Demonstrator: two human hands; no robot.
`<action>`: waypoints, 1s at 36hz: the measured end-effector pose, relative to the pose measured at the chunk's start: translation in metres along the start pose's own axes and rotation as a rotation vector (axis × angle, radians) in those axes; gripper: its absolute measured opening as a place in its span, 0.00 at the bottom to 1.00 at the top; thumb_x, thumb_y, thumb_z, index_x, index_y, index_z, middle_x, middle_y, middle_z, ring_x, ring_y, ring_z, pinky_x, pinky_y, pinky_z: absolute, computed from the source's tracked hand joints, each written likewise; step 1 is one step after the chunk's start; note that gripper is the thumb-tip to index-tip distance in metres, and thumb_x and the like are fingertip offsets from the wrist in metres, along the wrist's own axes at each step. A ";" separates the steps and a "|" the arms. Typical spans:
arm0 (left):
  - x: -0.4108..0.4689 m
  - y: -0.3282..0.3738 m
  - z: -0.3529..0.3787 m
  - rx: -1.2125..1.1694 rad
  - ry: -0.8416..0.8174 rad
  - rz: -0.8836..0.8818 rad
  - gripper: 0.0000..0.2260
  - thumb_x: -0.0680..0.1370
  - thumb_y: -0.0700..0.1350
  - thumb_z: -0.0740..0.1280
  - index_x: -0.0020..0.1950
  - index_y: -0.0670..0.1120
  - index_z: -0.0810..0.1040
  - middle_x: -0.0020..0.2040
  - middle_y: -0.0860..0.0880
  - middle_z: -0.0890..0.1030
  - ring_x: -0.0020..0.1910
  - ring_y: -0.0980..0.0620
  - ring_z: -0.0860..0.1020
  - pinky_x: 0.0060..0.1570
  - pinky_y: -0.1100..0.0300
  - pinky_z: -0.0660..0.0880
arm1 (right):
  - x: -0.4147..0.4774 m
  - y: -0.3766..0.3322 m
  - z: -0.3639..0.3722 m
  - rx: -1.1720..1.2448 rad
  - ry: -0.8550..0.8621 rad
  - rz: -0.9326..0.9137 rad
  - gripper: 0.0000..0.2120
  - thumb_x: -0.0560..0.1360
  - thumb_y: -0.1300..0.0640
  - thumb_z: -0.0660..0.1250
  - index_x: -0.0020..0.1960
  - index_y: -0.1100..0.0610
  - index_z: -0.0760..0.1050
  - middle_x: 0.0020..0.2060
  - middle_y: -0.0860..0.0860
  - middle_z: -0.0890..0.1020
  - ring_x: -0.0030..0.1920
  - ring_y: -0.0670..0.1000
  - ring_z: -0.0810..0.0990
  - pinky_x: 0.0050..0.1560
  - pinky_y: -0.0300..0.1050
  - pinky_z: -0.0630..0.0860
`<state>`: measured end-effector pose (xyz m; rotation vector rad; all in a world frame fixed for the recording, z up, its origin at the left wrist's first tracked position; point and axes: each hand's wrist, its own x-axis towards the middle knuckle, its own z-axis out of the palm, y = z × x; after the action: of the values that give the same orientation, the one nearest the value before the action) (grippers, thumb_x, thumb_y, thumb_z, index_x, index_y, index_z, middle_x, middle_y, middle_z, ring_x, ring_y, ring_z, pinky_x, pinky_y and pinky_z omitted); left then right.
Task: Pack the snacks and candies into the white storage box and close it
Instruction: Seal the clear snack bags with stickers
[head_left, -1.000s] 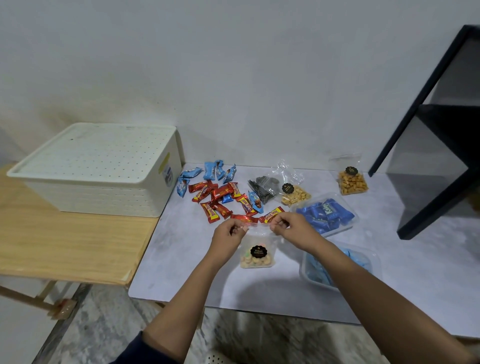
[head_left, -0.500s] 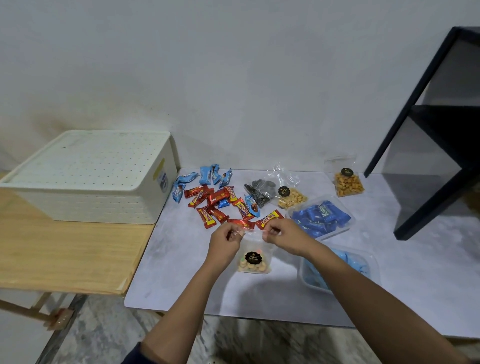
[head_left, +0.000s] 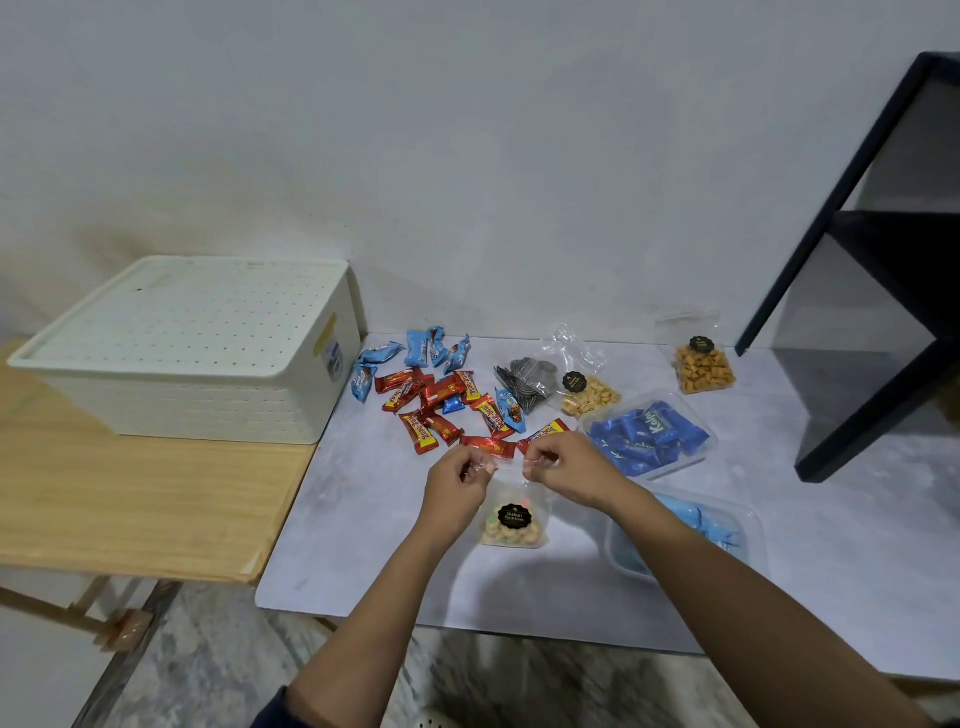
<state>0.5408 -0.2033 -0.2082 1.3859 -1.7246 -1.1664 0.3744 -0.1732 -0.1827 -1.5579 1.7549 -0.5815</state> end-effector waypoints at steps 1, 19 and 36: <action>-0.001 0.000 0.000 0.001 -0.002 -0.002 0.02 0.76 0.38 0.65 0.45 0.43 0.77 0.42 0.51 0.76 0.40 0.60 0.72 0.36 0.79 0.67 | 0.000 -0.001 0.000 -0.019 0.004 -0.002 0.12 0.72 0.57 0.68 0.32 0.46 0.73 0.35 0.48 0.78 0.41 0.49 0.76 0.48 0.49 0.75; -0.006 -0.001 -0.002 -0.007 -0.011 0.019 0.04 0.76 0.37 0.64 0.44 0.43 0.76 0.42 0.50 0.76 0.40 0.60 0.72 0.37 0.78 0.67 | 0.001 -0.007 0.005 -0.029 0.017 0.017 0.10 0.70 0.58 0.67 0.31 0.47 0.74 0.33 0.44 0.78 0.40 0.49 0.77 0.47 0.49 0.76; -0.004 -0.004 -0.003 -0.042 -0.041 0.000 0.03 0.76 0.38 0.65 0.44 0.45 0.77 0.41 0.53 0.76 0.40 0.59 0.72 0.37 0.77 0.68 | 0.001 -0.015 0.007 -0.074 0.006 -0.014 0.04 0.71 0.59 0.67 0.39 0.53 0.78 0.33 0.44 0.77 0.39 0.47 0.76 0.46 0.48 0.76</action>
<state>0.5466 -0.2003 -0.2104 1.3451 -1.7186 -1.2320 0.3892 -0.1762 -0.1768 -1.6214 1.7894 -0.5343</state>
